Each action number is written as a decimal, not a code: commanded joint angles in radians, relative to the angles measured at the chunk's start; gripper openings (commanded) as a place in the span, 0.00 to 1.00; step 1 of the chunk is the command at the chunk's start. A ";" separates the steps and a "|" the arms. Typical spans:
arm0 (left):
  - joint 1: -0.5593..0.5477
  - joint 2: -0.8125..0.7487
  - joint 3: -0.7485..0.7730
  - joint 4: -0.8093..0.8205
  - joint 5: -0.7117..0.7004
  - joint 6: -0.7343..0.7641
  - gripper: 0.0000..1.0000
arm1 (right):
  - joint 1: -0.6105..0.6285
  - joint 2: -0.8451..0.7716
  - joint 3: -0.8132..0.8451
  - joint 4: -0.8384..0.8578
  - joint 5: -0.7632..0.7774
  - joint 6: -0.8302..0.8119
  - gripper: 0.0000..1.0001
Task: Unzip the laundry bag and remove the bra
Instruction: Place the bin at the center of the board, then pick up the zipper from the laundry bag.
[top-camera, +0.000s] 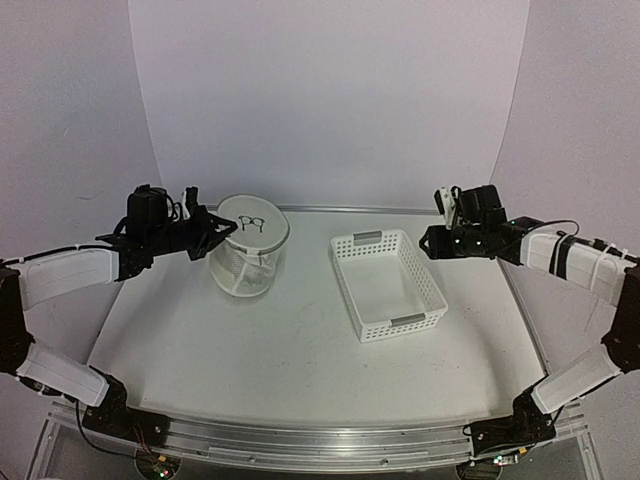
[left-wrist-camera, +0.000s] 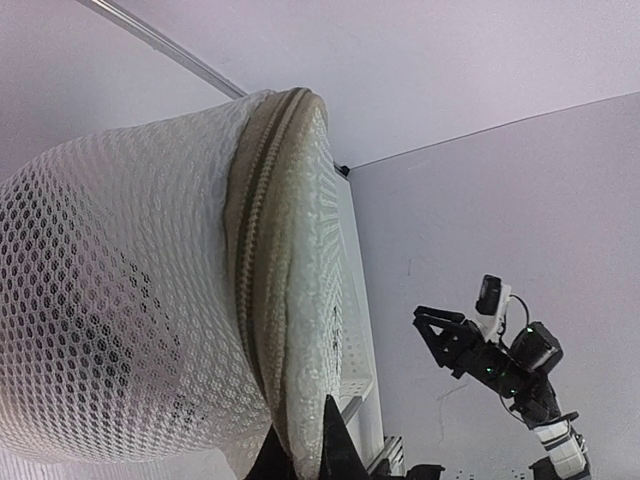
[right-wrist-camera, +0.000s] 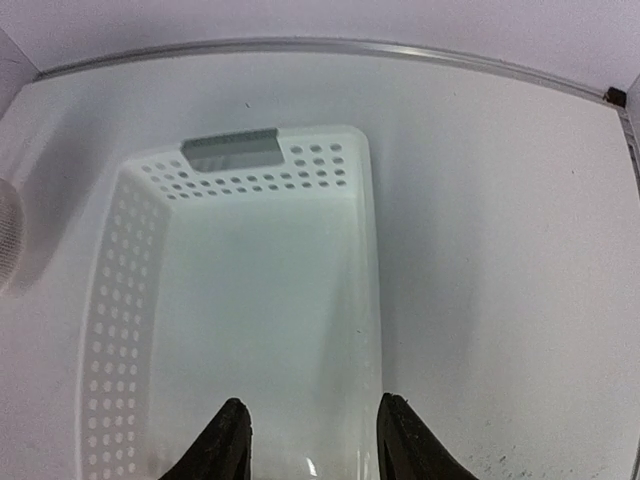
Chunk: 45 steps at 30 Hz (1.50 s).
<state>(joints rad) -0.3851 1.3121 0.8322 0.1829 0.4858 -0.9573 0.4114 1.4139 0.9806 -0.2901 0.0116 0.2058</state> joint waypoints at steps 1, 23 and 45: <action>0.006 -0.010 0.059 0.070 -0.016 -0.028 0.00 | 0.050 -0.082 0.083 0.027 -0.118 0.067 0.46; -0.004 0.012 0.023 0.070 -0.095 -0.153 0.00 | 0.434 0.252 0.512 0.102 -0.364 0.242 0.50; -0.033 0.039 0.017 0.070 -0.106 -0.179 0.00 | 0.492 0.579 0.738 0.097 -0.519 0.356 0.49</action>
<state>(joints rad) -0.4133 1.3628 0.8299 0.1829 0.3809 -1.1347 0.9005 1.9652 1.6669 -0.2169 -0.4911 0.5434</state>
